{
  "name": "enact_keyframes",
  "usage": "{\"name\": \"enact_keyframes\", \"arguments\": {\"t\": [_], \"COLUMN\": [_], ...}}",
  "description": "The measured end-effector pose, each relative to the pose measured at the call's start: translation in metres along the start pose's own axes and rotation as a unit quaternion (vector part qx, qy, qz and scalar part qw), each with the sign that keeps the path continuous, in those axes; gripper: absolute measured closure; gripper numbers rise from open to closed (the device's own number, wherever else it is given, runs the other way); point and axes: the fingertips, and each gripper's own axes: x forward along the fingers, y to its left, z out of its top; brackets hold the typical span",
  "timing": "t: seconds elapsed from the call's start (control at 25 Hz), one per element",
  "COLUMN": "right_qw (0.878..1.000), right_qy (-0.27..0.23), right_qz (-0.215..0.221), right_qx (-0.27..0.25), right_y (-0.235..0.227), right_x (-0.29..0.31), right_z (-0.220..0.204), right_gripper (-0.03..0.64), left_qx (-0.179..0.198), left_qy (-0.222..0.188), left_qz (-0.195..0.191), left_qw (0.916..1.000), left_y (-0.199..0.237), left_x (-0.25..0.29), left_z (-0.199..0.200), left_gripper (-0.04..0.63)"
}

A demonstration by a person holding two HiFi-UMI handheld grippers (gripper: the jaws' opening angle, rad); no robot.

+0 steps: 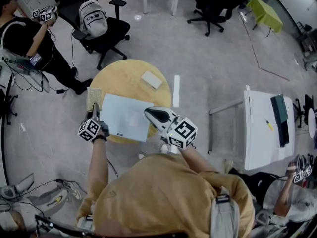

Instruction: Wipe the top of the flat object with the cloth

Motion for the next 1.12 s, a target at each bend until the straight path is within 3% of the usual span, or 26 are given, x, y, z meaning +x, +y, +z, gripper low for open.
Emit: {"name": "enact_keyframes", "arguments": {"t": [0.44,0.64,0.88,1.12], "right_qw": [1.000,1.000,0.999,0.999], "right_qy": [-0.006,-0.007,-0.006,-0.008], "right_qz": [0.011,0.028,0.045,0.049], "right_qx": [-0.004,-0.005,-0.014,-0.017], "right_y": [0.004,0.011,0.025,0.026], "right_x": [0.001,0.004,0.007,0.006], "right_z": [0.008,0.005,0.008,0.011], "right_gripper": [0.614,0.614,0.614,0.614], "left_qx": [-0.007,0.029,0.059,0.126], "left_qy": [-0.068,-0.091,-0.111,-0.136], "left_qz": [-0.066,-0.088,-0.088,-0.098], "left_qw": [0.9954,0.9915,0.9882,0.9778], "left_y": [-0.071,-0.102,-0.120,-0.144], "left_x": [-0.018,-0.045,-0.092,-0.142], "left_z": [0.047,0.061,0.066,0.085], "left_gripper": [0.526,0.526,0.526,0.526]}}
